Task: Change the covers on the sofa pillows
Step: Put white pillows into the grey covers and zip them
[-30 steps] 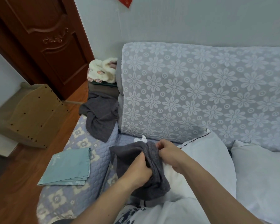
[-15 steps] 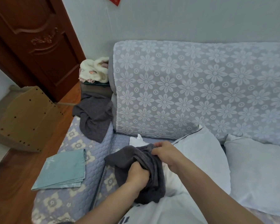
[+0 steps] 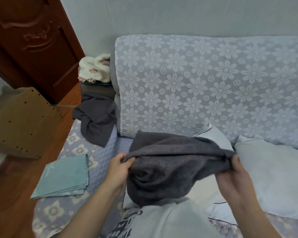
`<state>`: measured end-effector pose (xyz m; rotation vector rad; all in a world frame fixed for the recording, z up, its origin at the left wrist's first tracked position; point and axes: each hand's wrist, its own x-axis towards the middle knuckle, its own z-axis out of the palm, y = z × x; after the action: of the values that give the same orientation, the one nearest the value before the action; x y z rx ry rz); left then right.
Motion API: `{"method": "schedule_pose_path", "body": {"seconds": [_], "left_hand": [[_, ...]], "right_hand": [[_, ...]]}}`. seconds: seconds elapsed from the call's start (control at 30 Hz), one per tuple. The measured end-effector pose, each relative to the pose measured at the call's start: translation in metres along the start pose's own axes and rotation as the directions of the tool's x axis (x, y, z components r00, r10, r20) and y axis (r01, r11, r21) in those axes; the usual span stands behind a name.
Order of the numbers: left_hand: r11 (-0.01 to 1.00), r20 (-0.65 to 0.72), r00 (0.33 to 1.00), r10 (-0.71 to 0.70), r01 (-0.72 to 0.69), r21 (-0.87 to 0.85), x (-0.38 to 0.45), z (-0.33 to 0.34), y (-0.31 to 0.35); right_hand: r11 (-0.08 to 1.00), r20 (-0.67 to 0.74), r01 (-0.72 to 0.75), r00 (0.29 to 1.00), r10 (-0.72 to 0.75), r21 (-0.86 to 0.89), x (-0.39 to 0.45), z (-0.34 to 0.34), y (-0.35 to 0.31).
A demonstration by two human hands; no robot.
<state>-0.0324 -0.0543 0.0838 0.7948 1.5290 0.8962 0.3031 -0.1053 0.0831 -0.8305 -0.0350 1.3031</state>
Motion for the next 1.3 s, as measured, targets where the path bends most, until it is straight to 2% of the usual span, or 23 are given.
{"method": "schedule_pose_path", "body": {"seconds": [0.07, 0.13, 0.17, 0.2, 0.23, 0.27, 0.3, 0.37, 0.43, 0.47, 0.53, 0.6, 0.67, 0.73, 0.8, 0.83, 0.87, 0.93, 1.0, 1.1, 1.2, 1.27, 1.3], "left_hand": [[0.994, 0.007, 1.0, -0.023, 0.023, -0.107, -0.002, 0.001, 0.004], [0.989, 0.069, 0.998, -0.014, 0.024, -0.145, -0.01, 0.008, 0.007], [0.989, 0.114, 0.993, -0.005, 0.022, -0.148, -0.013, 0.012, 0.008], [0.987, 0.165, 0.986, 0.004, 0.022, -0.157, -0.017, 0.016, 0.009], [0.983, 0.209, 0.978, 0.003, 0.035, -0.178, -0.021, 0.02, 0.012], [0.978, 0.252, 0.968, 0.004, 0.049, -0.201, -0.025, 0.023, 0.017], [0.977, 0.294, 0.956, 0.01, 0.053, -0.205, -0.028, 0.024, 0.022], [0.99, 0.382, 0.924, 0.023, 0.031, -0.135, -0.036, 0.028, 0.033], [0.999, 0.485, 0.874, 0.023, -0.033, 0.013, -0.048, 0.03, 0.04], [0.995, 0.533, 0.846, 0.007, -0.057, 0.079, -0.057, 0.032, 0.043], [0.987, 0.608, 0.792, -0.051, -0.053, 0.152, -0.073, 0.035, 0.043], [0.981, 0.634, 0.771, -0.055, -0.078, 0.179, -0.087, 0.037, 0.044], [0.967, 0.62, 0.784, -0.019, -0.142, 0.21, -0.094, 0.037, 0.043], [0.93, 0.579, 0.814, 0.056, -0.253, 0.265, -0.1, 0.035, 0.044], [0.853, 0.506, 0.84, 0.194, -0.4, 0.336, -0.096, 0.025, 0.043], [0.819, 0.454, 0.855, 0.25, -0.437, 0.372, -0.091, 0.018, 0.04], [0.807, 0.388, 0.877, 0.284, -0.437, 0.397, -0.086, 0.01, 0.037], [0.83, 0.274, 0.912, 0.306, -0.397, 0.392, -0.074, 0.0, 0.033], [0.858, 0.223, 0.933, 0.282, -0.349, 0.376, -0.06, 0.005, 0.033], [0.856, 0.253, 0.941, 0.225, -0.315, 0.409, -0.041, 0.023, 0.037], [0.894, 0.344, 0.93, 0.133, -0.263, 0.364, -0.029, 0.017, 0.045], [0.908, 0.378, 0.922, 0.082, -0.225, 0.353, -0.02, 0.002, 0.047], [0.915, 0.369, 0.927, 0.065, -0.202, 0.348, -0.014, -0.003, 0.047]], "right_hand": [[0.987, -0.055, -0.163, 0.985, 0.162, -0.012, -0.013, -0.041, -0.006], [0.838, -0.196, -0.466, 0.884, 0.425, -0.284, -0.026, -0.082, 0.006], [0.597, -0.344, -0.604, 0.795, 0.5, -0.528, -0.028, -0.099, 0.014], [0.248, -0.452, -0.633, 0.727, 0.517, -0.734, -0.026, -0.111, 0.021], [-0.122, -0.524, -0.54, 0.696, 0.491, -0.833, -0.018, -0.116, 0.027], [-0.375, -0.516, -0.377, 0.754, 0.406, -0.847, -0.007, -0.113, 0.028], [-0.501, -0.433, -0.254, 0.856, 0.281, -0.828, 0.006, -0.1, 0.025], [-0.446, -0.219, -0.201, 0.976, -0.012, -0.872, 0.041, -0.06, 0.009], [-0.341, -0.035, -0.113, 0.973, -0.227, -0.933, 0.072, -0.011, -0.01], [-0.326, 0.027, -0.05, 0.974, -0.225, -0.944, 0.088, 0.012, -0.017], [-0.368, 0.063, 0.034, 0.996, -0.066, -0.929, 0.114, 0.045, -0.017], [-0.468, -0.02, 0.049, 0.989, 0.143, -0.882, 0.126, 0.066, -0.009], [-0.596, -0.203, 0.032, 0.924, 0.323, -0.802, 0.127, 0.07, 0.006], [-0.688, -0.247, 0.142, 0.867, 0.433, -0.712, 0.127, 0.066, 0.022], [-0.623, -0.113, 0.189, 0.904, 0.412, -0.759, 0.132, 0.06, 0.024], [-0.565, -0.003, 0.19, 0.946, 0.323, -0.803, 0.134, 0.059, 0.013], [-0.523, 0.104, 0.184, 0.978, 0.18, -0.832, 0.136, 0.056, -0.003], [-0.444, 0.222, 0.132, 0.963, -0.156, -0.886, 0.135, 0.043, -0.044], [-0.417, 0.177, 0.013, 0.917, -0.357, -0.909, 0.124, 0.018, -0.071], [-0.334, 0.005, -0.157, 0.9, -0.436, -0.929, 0.103, -0.016, -0.064], [-0.027, -0.098, -0.131, 0.851, -0.516, -0.991, 0.089, -0.023, -0.06], [0.304, -0.29, -0.139, 0.79, -0.54, -0.942, 0.08, -0.027, -0.067], [0.528, -0.437, -0.163, 0.78, -0.448, -0.834, 0.075, -0.029, -0.069]]}}
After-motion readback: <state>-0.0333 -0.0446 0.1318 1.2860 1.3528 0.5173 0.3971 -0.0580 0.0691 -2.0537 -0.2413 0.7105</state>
